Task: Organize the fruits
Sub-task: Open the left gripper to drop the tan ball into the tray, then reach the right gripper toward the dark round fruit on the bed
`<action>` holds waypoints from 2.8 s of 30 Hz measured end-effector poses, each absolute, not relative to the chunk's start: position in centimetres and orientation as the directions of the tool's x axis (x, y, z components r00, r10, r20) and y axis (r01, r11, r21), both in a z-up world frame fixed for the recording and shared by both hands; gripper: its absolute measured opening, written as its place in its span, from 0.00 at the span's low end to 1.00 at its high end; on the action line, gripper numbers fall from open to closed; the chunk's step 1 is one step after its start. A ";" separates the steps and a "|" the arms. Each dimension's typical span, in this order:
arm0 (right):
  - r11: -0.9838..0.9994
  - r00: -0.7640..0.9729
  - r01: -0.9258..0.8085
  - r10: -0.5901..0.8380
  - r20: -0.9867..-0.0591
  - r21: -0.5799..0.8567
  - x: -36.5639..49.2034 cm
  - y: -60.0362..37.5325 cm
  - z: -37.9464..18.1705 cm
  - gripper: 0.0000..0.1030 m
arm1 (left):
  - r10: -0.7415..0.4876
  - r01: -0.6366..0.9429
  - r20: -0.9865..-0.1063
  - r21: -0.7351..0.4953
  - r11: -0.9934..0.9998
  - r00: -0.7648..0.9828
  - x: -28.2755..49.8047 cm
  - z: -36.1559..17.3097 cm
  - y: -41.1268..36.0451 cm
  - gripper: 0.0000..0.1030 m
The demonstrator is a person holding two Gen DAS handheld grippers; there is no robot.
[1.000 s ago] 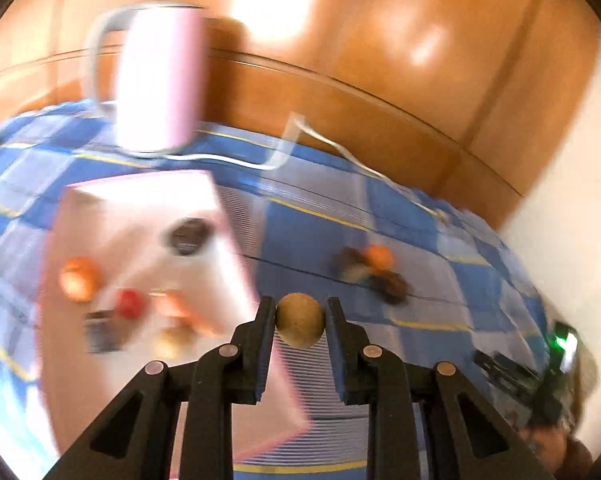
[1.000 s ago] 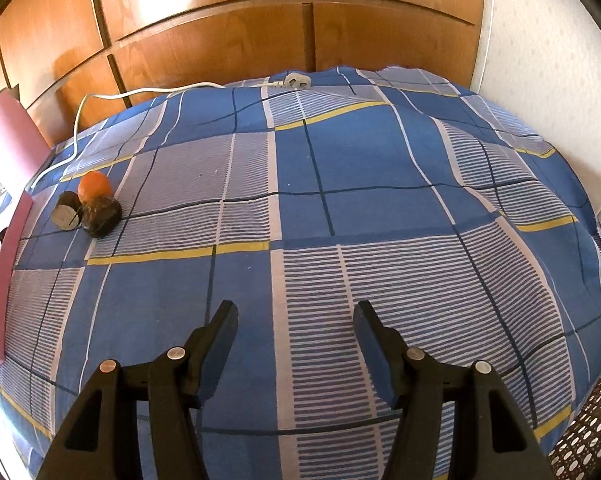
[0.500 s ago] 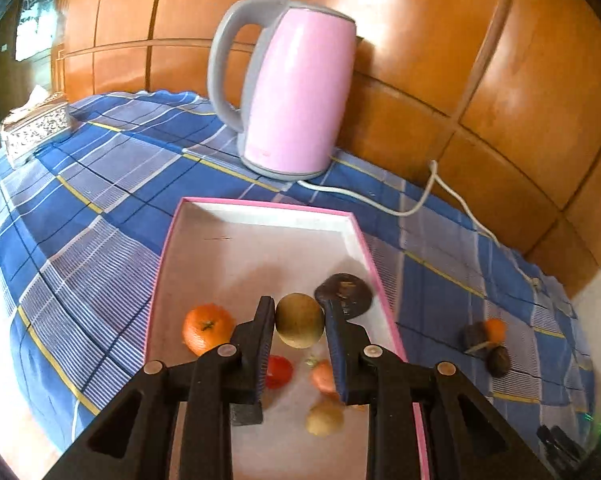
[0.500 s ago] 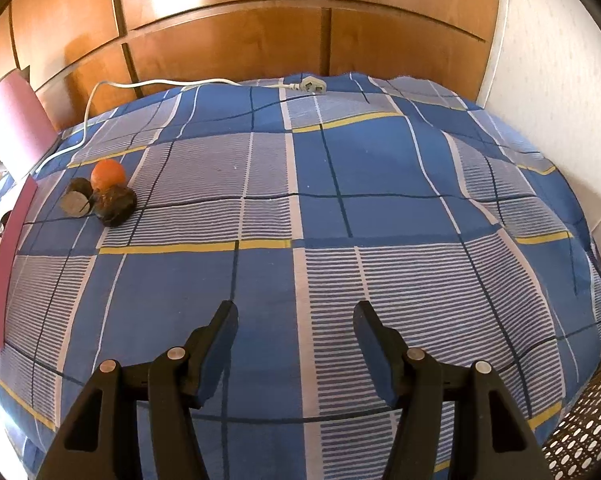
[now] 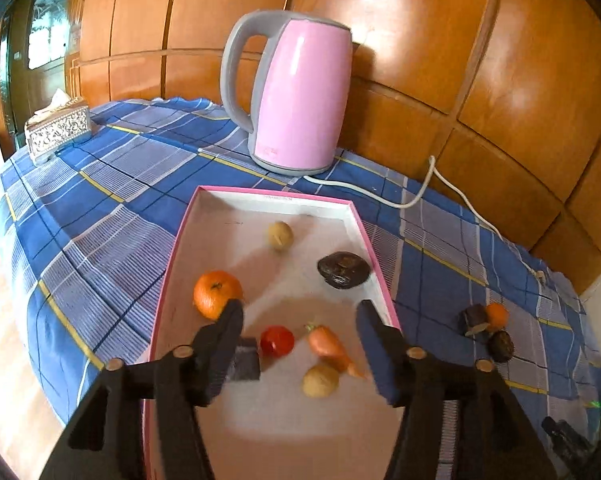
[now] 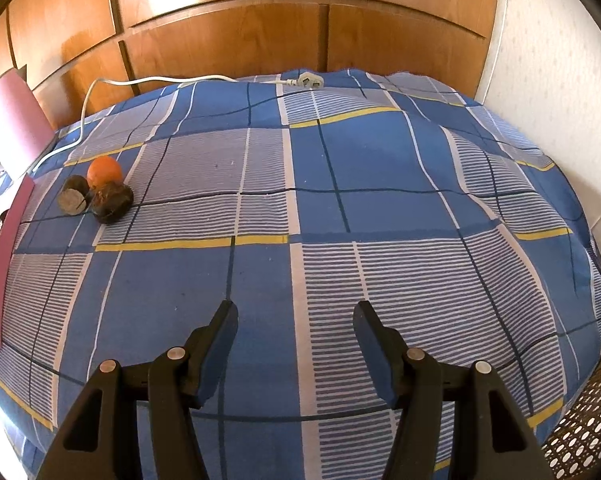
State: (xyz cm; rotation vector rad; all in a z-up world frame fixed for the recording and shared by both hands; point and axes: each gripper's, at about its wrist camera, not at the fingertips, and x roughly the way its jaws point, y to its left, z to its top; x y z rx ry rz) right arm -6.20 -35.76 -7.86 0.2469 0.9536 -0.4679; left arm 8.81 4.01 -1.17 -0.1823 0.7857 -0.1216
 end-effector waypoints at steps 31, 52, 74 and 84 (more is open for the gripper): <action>0.885 0.504 0.465 -0.234 -0.831 0.033 -5.8 -35.0 -8.1 0.59 | -0.203 0.112 -0.714 -0.174 0.978 0.670 4.1 -1.2 1.5 0.72; 0.934 0.543 0.349 -0.141 -0.828 0.071 -3.8 -32.7 -7.6 0.59 | -0.179 0.072 -0.746 -0.173 0.982 0.642 2.4 -3.2 2.9 0.75; 0.999 0.549 -0.022 -0.025 -0.835 -0.044 6.9 -26.5 -6.5 0.62 | -0.126 -0.010 -0.743 -0.176 0.984 0.657 1.9 -3.4 5.5 0.78; 0.987 0.501 -0.079 -0.082 -0.862 -0.139 10.0 -25.8 -8.6 0.62 | -0.108 -0.038 -0.752 -0.173 0.984 0.651 1.8 -3.8 6.3 0.79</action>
